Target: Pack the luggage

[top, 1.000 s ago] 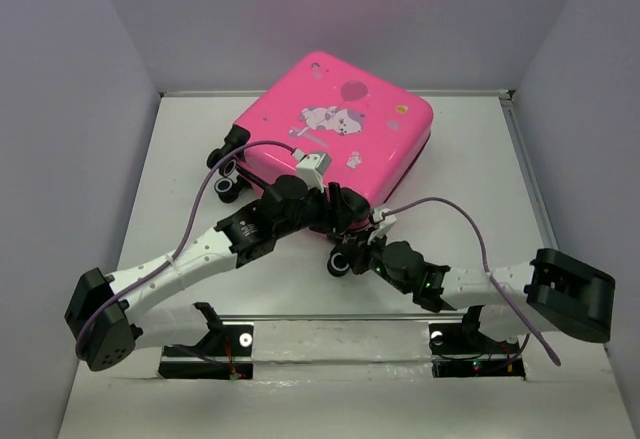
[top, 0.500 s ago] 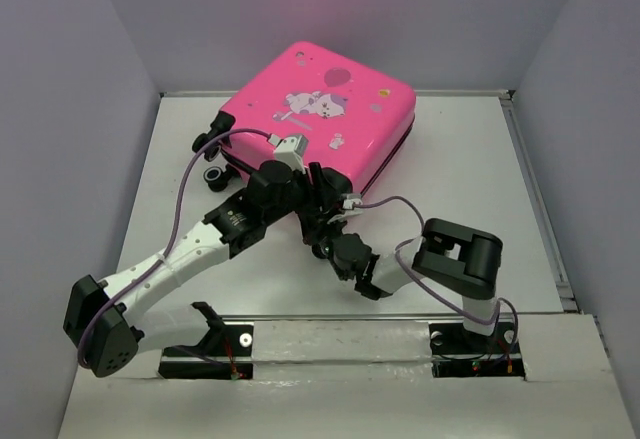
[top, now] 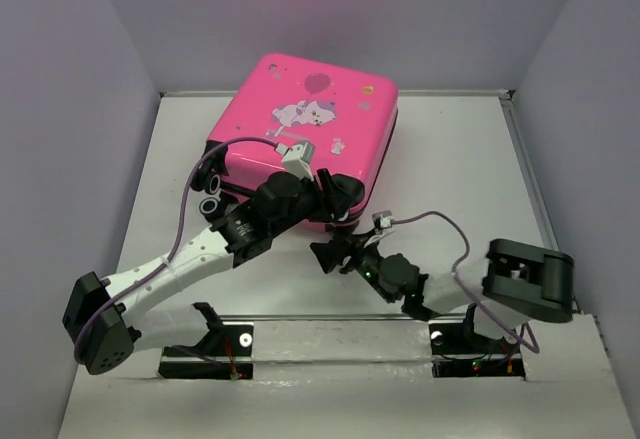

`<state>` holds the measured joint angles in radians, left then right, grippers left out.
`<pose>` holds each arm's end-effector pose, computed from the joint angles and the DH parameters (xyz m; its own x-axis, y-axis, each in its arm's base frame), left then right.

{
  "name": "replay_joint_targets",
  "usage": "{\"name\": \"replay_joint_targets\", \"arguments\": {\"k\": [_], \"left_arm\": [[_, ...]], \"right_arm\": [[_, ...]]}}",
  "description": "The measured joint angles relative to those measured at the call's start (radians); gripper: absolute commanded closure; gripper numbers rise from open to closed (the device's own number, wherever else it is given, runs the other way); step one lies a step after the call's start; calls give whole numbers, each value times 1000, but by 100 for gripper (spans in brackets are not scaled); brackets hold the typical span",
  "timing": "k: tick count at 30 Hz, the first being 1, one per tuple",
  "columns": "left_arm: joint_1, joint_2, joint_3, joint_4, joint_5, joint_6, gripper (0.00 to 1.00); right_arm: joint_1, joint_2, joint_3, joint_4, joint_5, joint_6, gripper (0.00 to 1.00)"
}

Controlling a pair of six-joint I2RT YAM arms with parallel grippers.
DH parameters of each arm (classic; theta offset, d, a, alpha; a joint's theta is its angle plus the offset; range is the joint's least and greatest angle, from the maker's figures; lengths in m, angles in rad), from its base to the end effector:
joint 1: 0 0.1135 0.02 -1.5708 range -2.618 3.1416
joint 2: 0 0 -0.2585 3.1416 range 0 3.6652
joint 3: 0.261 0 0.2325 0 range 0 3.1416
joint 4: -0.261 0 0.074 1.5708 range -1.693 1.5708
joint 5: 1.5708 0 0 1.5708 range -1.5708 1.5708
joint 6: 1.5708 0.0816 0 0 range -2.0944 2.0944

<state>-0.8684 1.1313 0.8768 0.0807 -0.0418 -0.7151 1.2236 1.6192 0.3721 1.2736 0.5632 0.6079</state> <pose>0.1936 -0.2235 0.3221 -0.5670 -0.3442 -0.7484 0.4825 0.5976 -0.6404 0.1443 0.2708 0.1816 -0.3430 0.4714 -0.8125 -0.5087 0.6339 0.5826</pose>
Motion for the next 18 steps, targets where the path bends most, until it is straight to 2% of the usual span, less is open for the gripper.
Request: {"name": "replay_joint_targets", "arguments": {"k": [2,3,6,9,11,14,18], "left_arm": [[-16,4,-20,27,13,-23,61],[-19,10,-26,44,21,-35,44],[-16,40,-30,79,45,-64,25],[-12,81,-29,150,110,-87,18],[-11,96,-29,196,140,-95,14],[-6,96,-29,246,166,-99,11],[20,65,-55,308,190,-107,8]], "right_arm": [[0,-126,-53,-89,-11,17,7],[-3,-230,-73,-186,-22,29,5],[-5,-524,-63,-463,-33,35,0],[-5,-694,-14,-687,-34,19,0],[-5,-743,23,-804,-34,-5,0],[-8,-726,86,-935,-38,-47,0],[-14,-634,183,-1023,-30,-89,0]]}}
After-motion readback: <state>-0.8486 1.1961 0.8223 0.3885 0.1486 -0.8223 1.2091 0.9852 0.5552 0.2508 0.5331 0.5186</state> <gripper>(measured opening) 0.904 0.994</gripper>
